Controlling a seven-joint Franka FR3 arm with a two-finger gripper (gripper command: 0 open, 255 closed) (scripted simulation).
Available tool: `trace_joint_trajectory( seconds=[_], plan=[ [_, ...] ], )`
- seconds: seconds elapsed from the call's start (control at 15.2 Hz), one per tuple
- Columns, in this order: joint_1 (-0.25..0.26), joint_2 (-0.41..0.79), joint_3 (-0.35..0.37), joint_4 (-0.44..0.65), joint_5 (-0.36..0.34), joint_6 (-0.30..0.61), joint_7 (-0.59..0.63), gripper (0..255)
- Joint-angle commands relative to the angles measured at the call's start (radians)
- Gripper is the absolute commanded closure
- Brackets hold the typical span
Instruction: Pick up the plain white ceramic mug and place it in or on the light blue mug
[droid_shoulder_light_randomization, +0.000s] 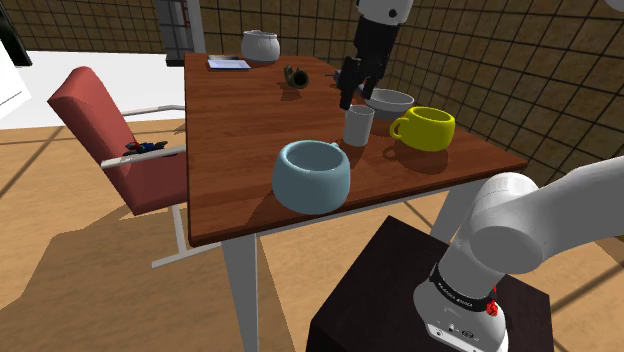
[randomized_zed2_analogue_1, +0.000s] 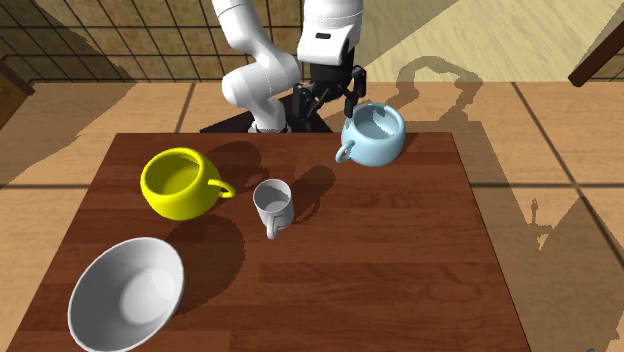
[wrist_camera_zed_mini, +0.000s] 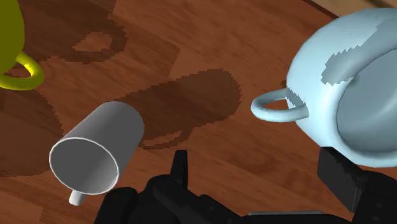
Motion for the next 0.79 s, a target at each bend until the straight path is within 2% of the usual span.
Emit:
trace_joint_trajectory(
  seconds=[0.0, 0.33, 0.73],
  plan=[
    [0.0, 0.0, 0.0, 0.0, 0.0, 0.0, 0.0, 0],
    [0.014, 0.056, -0.144, -0.019, -0.056, 0.046, -0.259, 0],
    [0.035, 0.197, -0.306, 0.026, -0.104, 0.104, -0.568, 0]
  ],
)
